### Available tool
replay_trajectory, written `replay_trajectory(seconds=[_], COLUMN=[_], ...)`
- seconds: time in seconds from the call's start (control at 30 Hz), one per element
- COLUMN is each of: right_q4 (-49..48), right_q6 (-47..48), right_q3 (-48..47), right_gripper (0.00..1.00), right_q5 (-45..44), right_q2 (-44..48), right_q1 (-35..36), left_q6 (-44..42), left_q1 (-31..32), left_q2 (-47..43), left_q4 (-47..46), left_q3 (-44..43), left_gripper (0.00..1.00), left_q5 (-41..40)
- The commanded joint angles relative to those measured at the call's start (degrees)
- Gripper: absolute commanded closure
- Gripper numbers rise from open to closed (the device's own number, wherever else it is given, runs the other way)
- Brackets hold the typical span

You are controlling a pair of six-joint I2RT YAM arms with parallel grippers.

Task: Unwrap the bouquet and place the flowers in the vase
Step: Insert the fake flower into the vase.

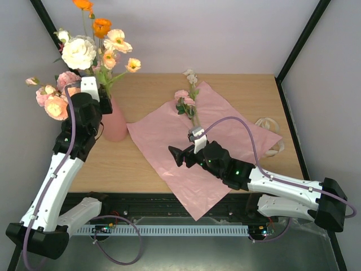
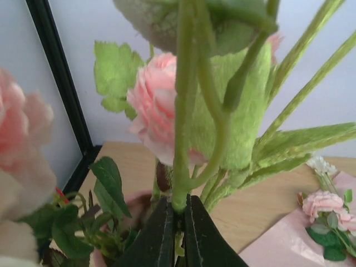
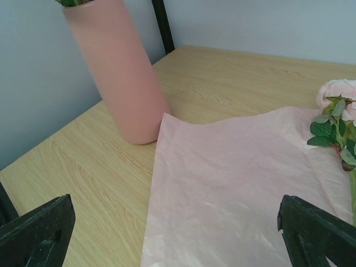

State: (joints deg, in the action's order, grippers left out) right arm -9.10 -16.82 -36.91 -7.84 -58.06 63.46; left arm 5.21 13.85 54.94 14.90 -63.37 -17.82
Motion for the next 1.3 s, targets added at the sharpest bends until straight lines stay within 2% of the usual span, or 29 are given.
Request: replay_trajectory(seconds=[0.0, 0.27, 0.8, 1.07, 1.27], right_q4=[0.9, 1.3, 2.7, 3.7, 5.5], right_q6=[-0.7, -1.5, -1.7, -0.6, -1.1], right_q3=[0.4, 1.0, 0.9, 0.4, 0.2], right_gripper=[0.01, 0.01, 0.01, 0.01, 0.01], right_q5=[-0.5, -1.2, -2.4, -4.1, -10.3], right_q2=[1.1, 1.8, 2.4, 2.0, -0.2], right_q1=[0.2, 0.2, 0.2, 0.2, 0.2], left_q6=[2.8, 3.2, 4.5, 7.2, 8.4], left_q1=[-0.1, -0.2, -0.7, -0.9, -0.8], left_q2=[-1.6, -1.6, -1.0, -2.0, -4.0], left_q4=[2.5, 3.9, 6.0, 10.6, 12.3], left_q3=[2.5, 5.7, 6.3, 4.5, 5.9], left_gripper=[0.95, 0.91, 0.89, 0.79, 0.69], left_q5=[3.5, 5.7, 3.4, 5.2, 9.8])
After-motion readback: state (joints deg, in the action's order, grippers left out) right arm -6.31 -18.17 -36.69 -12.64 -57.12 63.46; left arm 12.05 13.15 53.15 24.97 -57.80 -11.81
